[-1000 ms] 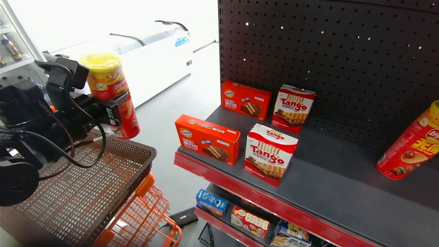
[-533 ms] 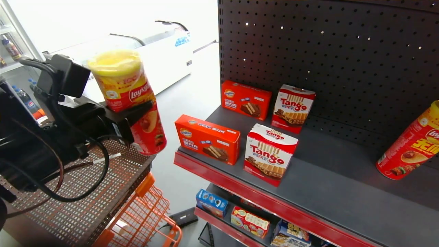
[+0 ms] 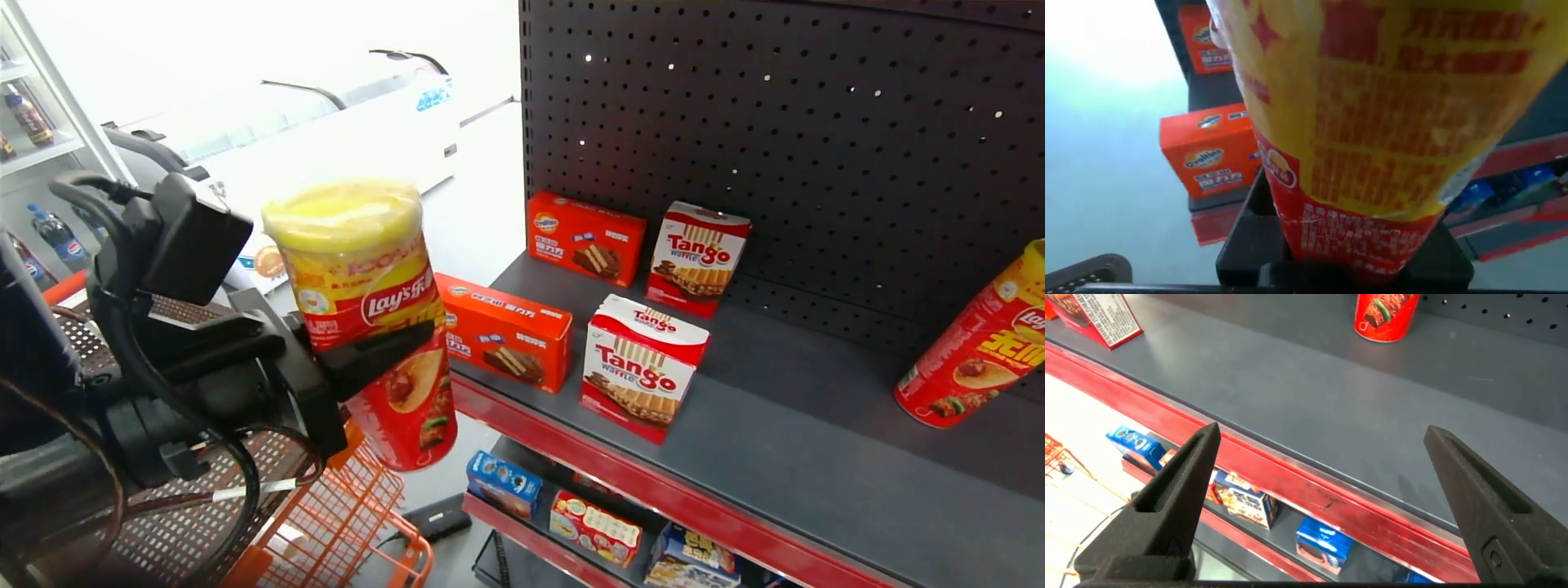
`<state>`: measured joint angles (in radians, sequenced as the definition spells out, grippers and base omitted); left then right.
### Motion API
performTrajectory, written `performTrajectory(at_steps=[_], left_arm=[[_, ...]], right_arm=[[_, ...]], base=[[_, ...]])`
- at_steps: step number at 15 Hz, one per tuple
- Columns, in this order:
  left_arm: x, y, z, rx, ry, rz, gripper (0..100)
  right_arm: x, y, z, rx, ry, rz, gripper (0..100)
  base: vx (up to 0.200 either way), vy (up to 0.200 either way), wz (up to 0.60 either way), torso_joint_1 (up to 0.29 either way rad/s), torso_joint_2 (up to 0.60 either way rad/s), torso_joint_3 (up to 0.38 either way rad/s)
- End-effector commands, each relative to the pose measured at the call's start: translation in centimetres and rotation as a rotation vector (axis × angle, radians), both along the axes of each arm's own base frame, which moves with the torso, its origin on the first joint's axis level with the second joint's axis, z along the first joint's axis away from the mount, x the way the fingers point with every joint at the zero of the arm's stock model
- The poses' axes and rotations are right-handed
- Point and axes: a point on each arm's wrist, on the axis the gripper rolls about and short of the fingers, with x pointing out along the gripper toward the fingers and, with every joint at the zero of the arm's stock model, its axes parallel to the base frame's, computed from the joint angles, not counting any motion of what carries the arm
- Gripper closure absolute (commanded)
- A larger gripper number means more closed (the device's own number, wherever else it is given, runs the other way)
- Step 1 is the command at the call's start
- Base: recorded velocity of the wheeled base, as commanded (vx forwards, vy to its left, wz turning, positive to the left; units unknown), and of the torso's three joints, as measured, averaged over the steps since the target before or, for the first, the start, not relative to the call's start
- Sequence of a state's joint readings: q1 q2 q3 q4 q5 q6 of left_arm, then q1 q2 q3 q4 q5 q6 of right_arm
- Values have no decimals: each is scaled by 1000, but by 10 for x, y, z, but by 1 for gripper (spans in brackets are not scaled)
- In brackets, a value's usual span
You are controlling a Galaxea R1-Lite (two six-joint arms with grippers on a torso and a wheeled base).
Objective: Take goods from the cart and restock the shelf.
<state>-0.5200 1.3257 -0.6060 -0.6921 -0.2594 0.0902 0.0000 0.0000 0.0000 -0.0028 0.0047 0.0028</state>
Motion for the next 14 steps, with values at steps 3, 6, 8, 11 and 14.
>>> performTrajectory(at_steps=[3,6,8,11,14], left_arm=[[-14,-6,-3,-10,22,-99,100],[-26,-7,-2,-59,53,-175,100],[-31,-11,-10,-44,77,-207,100],[-32,-12,-10,-44,78,-212,100],[-34,-13,-10,-44,78,-252,100]], right_arm=[[0,0,0,0,0,1,0],[0,0,0,0,0,1,0],[0,0,0,0,1,3,0],[0,0,0,-1,0,3,0],[0,0,0,-1,0,3,0]], base=[[0,0,0,0,0,0],[0,0,0,0,0,0],[0,0,0,0,0,0],[0,0,0,0,0,0],[0,0,0,0,0,0]])
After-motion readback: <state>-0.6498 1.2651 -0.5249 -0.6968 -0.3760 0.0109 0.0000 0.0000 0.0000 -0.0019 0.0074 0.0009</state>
